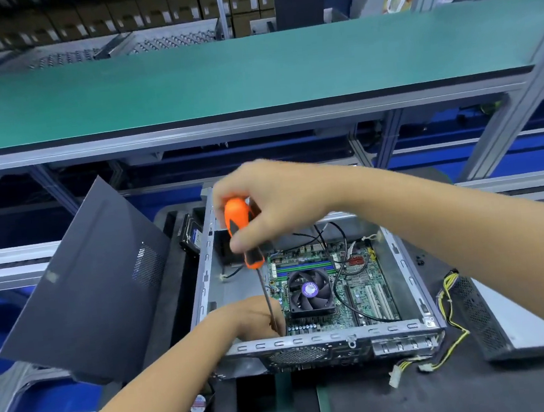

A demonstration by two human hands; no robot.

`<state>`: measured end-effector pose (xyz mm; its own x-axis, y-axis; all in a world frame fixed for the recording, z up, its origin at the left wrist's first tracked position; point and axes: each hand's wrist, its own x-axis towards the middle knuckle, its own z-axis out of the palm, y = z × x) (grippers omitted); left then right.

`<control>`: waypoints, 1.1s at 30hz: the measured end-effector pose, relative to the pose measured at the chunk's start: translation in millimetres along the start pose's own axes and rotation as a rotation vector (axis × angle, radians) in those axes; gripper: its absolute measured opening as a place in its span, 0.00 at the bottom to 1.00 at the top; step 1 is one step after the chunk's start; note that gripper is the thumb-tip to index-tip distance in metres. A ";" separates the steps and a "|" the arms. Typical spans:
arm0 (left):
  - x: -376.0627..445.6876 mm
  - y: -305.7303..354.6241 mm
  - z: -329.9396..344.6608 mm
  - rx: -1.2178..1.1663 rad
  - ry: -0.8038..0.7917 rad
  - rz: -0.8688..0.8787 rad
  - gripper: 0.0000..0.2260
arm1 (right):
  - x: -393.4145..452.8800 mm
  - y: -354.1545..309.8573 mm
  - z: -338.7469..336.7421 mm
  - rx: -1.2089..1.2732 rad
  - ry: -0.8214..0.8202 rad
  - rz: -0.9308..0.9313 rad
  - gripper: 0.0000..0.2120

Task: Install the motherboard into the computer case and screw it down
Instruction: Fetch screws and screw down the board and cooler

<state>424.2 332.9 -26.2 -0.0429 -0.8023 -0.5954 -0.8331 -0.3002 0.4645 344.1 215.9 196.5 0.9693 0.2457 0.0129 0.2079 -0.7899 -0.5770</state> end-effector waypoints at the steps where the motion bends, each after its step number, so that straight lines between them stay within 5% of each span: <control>1: -2.8 -1.9 -1.9 -0.038 0.061 0.005 0.05 | 3.1 2.6 -4.9 0.087 0.062 0.032 0.12; 7: -10.4 3.3 -39.1 -0.229 0.422 0.039 0.11 | 30.7 37.6 -29.6 0.416 0.433 0.142 0.11; 16: -14.7 14.3 -73.2 -0.321 0.478 0.096 0.05 | 61.3 92.5 -41.7 0.283 0.782 0.383 0.14; 25: 14.0 28.1 -111.7 -0.300 0.825 0.074 0.04 | 37.1 133.0 -30.0 0.309 0.705 0.647 0.17; 33: 85.2 107.9 -118.8 -0.293 0.830 0.169 0.05 | -55.9 178.5 -43.8 0.496 0.901 0.819 0.22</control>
<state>396.1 170.9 51.1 0.3550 -0.9284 0.1095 -0.6727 -0.1724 0.7195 332.7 36.5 128.6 0.5786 -0.8137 -0.0562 -0.3613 -0.1938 -0.9121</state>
